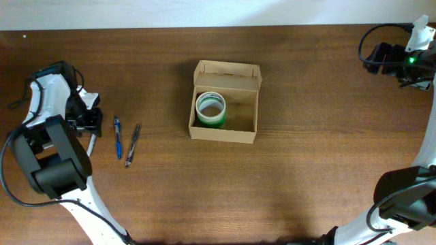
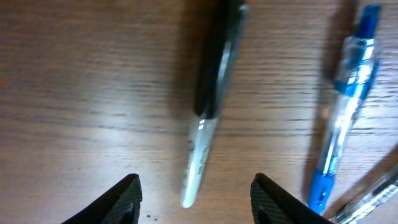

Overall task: Pack container
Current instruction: 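Lower the left gripper onto the black Sharpie marker and grasp it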

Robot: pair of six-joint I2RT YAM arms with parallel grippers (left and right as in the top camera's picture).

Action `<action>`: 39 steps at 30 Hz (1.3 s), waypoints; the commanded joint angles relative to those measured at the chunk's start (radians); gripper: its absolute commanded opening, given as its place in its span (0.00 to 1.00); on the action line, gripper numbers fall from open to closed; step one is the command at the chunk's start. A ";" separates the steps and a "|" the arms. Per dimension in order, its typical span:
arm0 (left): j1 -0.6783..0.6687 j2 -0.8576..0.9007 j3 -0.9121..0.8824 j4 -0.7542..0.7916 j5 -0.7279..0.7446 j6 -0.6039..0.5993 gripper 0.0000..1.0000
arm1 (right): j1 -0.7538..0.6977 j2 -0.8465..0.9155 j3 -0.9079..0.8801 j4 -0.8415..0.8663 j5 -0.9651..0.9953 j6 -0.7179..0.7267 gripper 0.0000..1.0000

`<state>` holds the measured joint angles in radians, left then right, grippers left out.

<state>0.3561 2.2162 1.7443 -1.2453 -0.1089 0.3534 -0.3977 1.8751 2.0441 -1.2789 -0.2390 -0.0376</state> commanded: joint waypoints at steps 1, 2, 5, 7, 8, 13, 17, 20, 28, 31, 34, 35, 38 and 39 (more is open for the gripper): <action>0.027 -0.005 -0.008 -0.002 0.013 0.019 0.56 | 0.005 0.002 0.002 0.000 -0.019 0.002 0.99; 0.029 -0.005 -0.011 0.000 0.031 0.019 0.56 | 0.005 0.002 0.002 0.000 -0.019 0.002 0.99; 0.031 -0.004 -0.015 0.003 0.037 0.023 0.56 | 0.005 0.002 0.002 0.000 -0.019 0.002 0.99; 0.031 -0.004 -0.015 0.003 0.037 0.023 0.57 | 0.005 0.002 0.002 0.000 -0.019 0.002 0.99; 0.031 -0.004 -0.015 0.003 0.038 0.023 0.56 | 0.005 0.002 0.002 0.000 -0.019 0.002 0.99; 0.030 -0.004 -0.016 0.004 0.038 0.023 0.57 | 0.005 0.002 0.002 0.000 -0.019 0.002 0.99; 0.030 -0.003 -0.016 0.007 0.034 0.023 0.57 | 0.005 0.002 0.002 0.000 -0.019 0.002 0.99; 0.030 0.001 -0.016 0.007 0.034 0.035 0.57 | 0.005 0.002 0.002 0.000 -0.019 0.002 0.99; -0.018 0.060 -0.016 0.006 0.018 0.034 0.57 | 0.005 0.002 0.002 0.000 -0.019 0.002 0.99; -0.042 0.080 -0.016 0.007 0.003 0.034 0.57 | 0.005 0.002 0.002 0.000 -0.019 0.002 0.99; -0.056 0.105 -0.016 0.008 -0.024 0.034 0.57 | 0.005 0.002 0.002 0.000 -0.019 0.002 0.99; -0.058 0.109 -0.016 0.007 -0.023 0.033 0.57 | 0.005 0.002 0.002 0.000 -0.019 0.002 0.99; -0.058 0.125 -0.016 0.006 -0.023 0.013 0.56 | 0.005 0.002 0.002 0.000 -0.019 0.002 0.99; -0.058 0.126 -0.016 0.006 -0.023 0.007 0.54 | 0.005 0.002 0.002 0.000 -0.019 0.002 0.99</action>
<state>0.2947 2.2864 1.7374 -1.2446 -0.1226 0.3702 -0.3977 1.8751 2.0441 -1.2789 -0.2394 -0.0372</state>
